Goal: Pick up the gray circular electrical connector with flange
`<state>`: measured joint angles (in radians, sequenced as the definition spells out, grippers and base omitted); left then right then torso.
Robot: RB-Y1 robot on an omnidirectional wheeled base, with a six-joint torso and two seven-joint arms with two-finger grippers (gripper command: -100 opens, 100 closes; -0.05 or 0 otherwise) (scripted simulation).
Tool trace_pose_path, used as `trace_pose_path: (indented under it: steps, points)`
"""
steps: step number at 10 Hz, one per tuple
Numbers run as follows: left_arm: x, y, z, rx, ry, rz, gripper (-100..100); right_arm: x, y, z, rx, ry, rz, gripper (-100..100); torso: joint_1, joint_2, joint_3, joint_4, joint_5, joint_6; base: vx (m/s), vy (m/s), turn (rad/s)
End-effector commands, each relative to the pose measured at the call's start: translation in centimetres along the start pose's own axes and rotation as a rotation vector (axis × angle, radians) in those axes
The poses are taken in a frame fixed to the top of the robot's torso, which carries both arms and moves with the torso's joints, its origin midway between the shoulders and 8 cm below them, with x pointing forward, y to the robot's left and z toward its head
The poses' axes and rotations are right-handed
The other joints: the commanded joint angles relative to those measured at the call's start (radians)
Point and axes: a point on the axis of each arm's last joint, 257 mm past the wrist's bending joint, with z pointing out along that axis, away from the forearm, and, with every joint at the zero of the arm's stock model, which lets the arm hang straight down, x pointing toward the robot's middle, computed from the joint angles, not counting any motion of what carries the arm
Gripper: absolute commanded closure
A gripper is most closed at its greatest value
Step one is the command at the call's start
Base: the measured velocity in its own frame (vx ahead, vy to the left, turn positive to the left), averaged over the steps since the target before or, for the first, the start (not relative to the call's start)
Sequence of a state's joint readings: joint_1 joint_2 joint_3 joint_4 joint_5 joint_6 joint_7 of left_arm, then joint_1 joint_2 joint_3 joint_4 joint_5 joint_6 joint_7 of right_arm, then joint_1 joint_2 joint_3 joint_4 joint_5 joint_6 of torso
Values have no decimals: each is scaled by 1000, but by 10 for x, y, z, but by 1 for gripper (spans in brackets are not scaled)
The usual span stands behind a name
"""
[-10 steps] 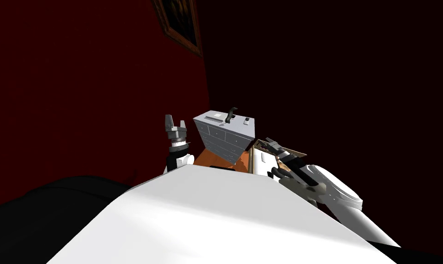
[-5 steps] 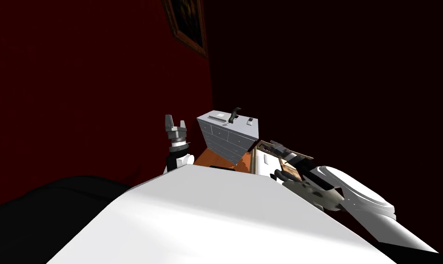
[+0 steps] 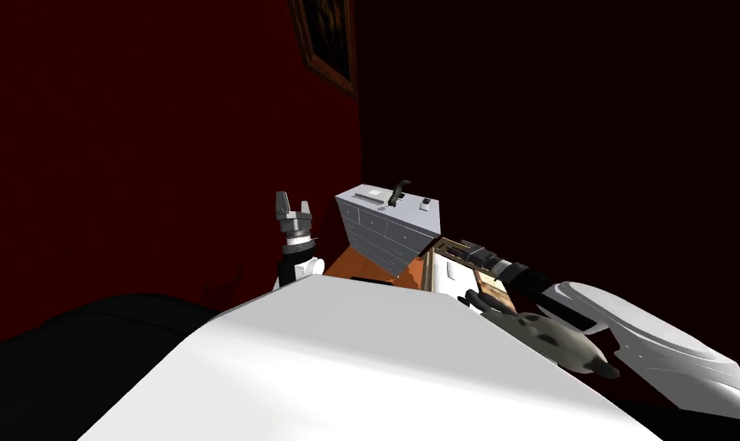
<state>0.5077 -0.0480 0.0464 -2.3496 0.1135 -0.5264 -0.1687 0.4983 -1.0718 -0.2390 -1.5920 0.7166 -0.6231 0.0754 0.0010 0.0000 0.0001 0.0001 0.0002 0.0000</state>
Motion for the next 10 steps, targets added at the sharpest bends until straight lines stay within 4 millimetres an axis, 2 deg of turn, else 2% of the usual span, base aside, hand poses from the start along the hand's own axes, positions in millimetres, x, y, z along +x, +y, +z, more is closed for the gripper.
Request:
trace_pose_path:
  steps: [1, 2, 3, 4, 5, 6, 7, 8, 10]
  points:
    - [0, 0, 0, 0, 0, 0, 0, 4, -14, -5, 5, 45, -30, -100, 0, 0, 0, 0, 0, 0, 1, 36, 77]
    - [0, 0, 0, 0, 0, 0, 0, 22, -28, -20, 20, 113, -46, -100, 0, 0, 0, 0, 0, 1, 10, 51, 153]
    - [0, 0, 0, 0, 0, 0, 0, 18, -35, -21, 19, 130, -72, -100, 1, -1, 0, 0, 0, 0, 10, 43, 88]
    - [0, 0, 0, 0, 0, 0, 0, 34, -49, -37, 33, 198, -88, -100, 1, -1, 0, 0, 0, 1, 13, 53, 181]
    - [0, 0, 0, 0, 0, 0, 0, 29, -56, -38, 30, 216, -120, -100, 1, -1, -1, 0, 0, 0, 17, 39, 76]
    - [0, 0, 0, 0, 0, 0, 0, 45, -72, -56, 49, 285, -131, -100, 1, -1, -1, 0, 0, 1, 27, 45, 163]
    - [0, 0, 0, 0, 0, 0, 0, 38, -76, -56, 42, 297, -158, -100, 1, -2, -1, 0, 0, 0, 22, 38, 80]
    - [0, 0, 0, 0, 0, 0, 0, 52, -91, -74, 60, 364, -168, -100, 1, -2, -1, 0, 0, 1, 29, 53, 144]
    - [0, 0, 0, 0, 0, 0, 0, 42, -97, -73, 51, 380, -206, -100, 1, -2, -1, 0, 0, 1, 25, 20, 50]
